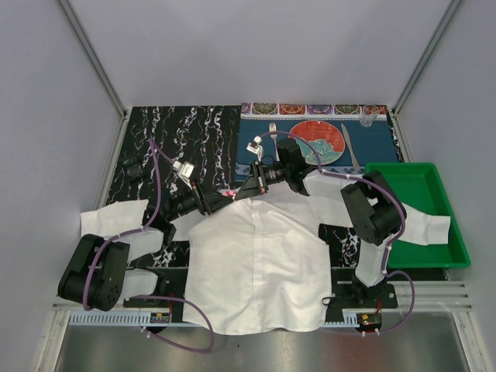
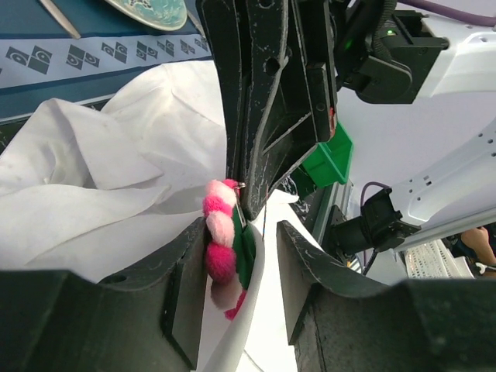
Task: Pin the brooch onto the clothing
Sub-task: Pin the brooch to the clothes, then flatten out the clothes at the center of the board.
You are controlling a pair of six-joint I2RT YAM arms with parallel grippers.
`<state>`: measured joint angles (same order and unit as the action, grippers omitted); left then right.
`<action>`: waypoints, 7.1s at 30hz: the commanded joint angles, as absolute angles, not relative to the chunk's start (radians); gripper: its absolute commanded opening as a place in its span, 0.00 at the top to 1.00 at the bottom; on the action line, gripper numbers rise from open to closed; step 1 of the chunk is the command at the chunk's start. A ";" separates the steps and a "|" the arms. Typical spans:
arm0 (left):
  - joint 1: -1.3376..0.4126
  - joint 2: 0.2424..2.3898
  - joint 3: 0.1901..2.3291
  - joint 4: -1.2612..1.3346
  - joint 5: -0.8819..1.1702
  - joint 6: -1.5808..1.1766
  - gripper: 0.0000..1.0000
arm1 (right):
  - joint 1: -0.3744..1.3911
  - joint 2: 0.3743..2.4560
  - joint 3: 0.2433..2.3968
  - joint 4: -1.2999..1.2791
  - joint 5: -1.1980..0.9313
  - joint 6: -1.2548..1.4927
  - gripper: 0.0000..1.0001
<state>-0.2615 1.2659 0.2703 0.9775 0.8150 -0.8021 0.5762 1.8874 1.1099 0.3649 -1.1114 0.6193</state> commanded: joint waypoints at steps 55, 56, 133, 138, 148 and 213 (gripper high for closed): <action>-0.290 1.402 0.342 1.121 0.838 -0.882 0.61 | 0.603 1.764 1.157 0.163 -1.019 0.382 1.00; -0.290 1.404 0.342 1.118 0.838 -0.882 0.61 | 0.601 1.764 1.157 0.166 -1.017 0.380 1.00; -0.315 1.485 0.367 1.274 0.904 -0.992 0.51 | 0.621 1.740 1.158 0.180 -1.054 0.361 1.00; -0.233 1.477 0.374 1.281 0.920 -1.000 0.48 | 0.623 1.738 1.154 0.164 -1.057 0.348 1.00; -0.189 1.433 0.341 1.224 0.999 -0.942 0.50 | 0.623 1.744 1.161 0.150 -1.057 0.339 1.00; -1.051 0.984 0.560 -0.290 0.155 0.660 0.32 | 0.364 1.967 1.572 -0.856 -0.750 -0.121 0.47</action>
